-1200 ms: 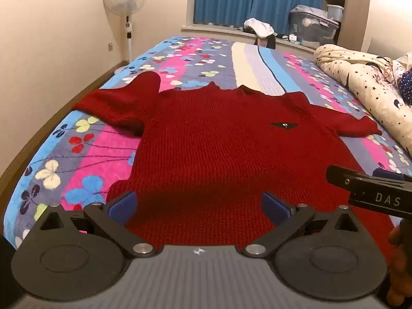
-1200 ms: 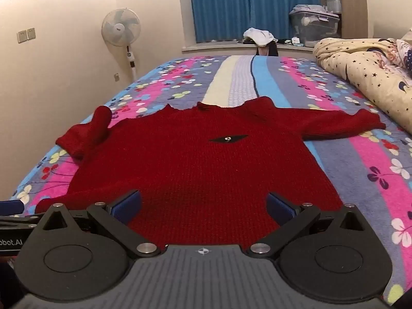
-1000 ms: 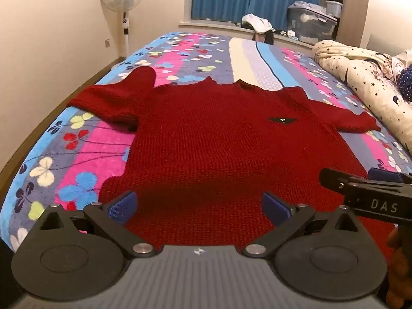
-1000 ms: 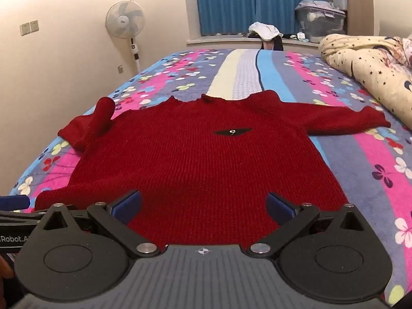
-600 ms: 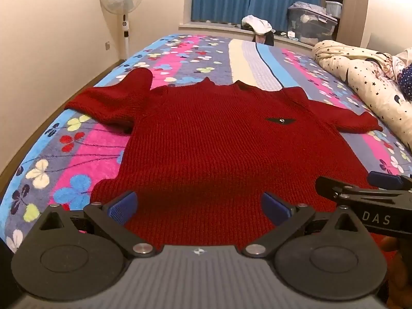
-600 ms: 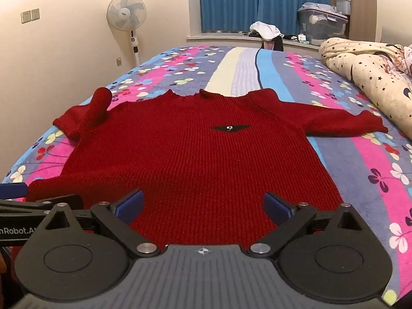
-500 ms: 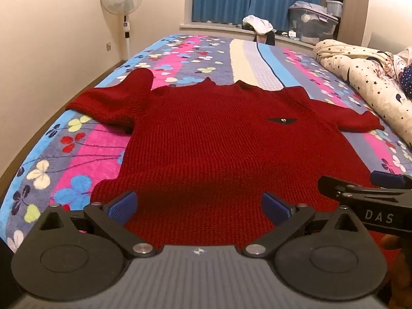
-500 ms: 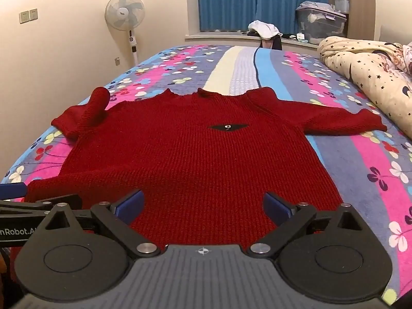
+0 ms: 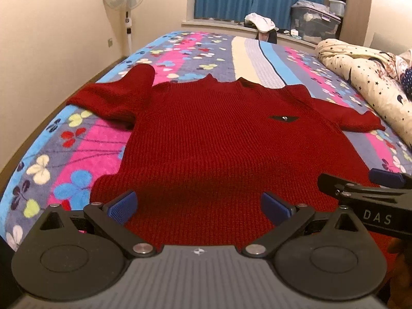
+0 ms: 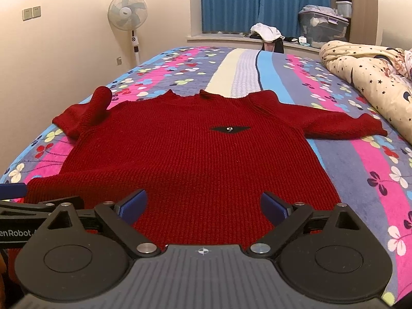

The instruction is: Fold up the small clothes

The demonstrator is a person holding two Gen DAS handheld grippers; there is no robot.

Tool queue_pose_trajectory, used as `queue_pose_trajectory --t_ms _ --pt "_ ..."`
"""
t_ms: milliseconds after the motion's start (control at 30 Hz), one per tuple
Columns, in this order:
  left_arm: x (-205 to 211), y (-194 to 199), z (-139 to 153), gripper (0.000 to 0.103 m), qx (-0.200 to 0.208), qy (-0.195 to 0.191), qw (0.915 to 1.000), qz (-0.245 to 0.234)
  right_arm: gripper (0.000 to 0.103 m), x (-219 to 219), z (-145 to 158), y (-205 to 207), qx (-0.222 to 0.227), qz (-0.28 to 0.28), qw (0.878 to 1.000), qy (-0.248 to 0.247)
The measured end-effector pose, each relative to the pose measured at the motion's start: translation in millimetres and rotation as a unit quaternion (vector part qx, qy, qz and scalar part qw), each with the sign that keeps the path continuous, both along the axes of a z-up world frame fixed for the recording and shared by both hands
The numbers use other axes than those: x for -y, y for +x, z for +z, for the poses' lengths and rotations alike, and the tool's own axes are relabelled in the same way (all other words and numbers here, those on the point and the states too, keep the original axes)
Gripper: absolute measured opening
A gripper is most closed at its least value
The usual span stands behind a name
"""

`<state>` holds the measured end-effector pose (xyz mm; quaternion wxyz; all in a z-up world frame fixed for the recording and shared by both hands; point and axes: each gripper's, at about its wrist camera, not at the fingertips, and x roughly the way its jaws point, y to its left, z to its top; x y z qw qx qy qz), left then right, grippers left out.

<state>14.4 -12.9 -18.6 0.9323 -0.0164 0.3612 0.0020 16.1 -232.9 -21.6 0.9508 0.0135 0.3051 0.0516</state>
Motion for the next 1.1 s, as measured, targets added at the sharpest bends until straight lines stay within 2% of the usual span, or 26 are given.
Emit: queue_pose_trajectory --t_ms 1100 --pt "-2.1 0.6 0.8 0.102 -0.005 -0.003 1.0 -0.003 0.095 -2.2 0.8 -0.7 -0.002 0.001 1.0 -0.001"
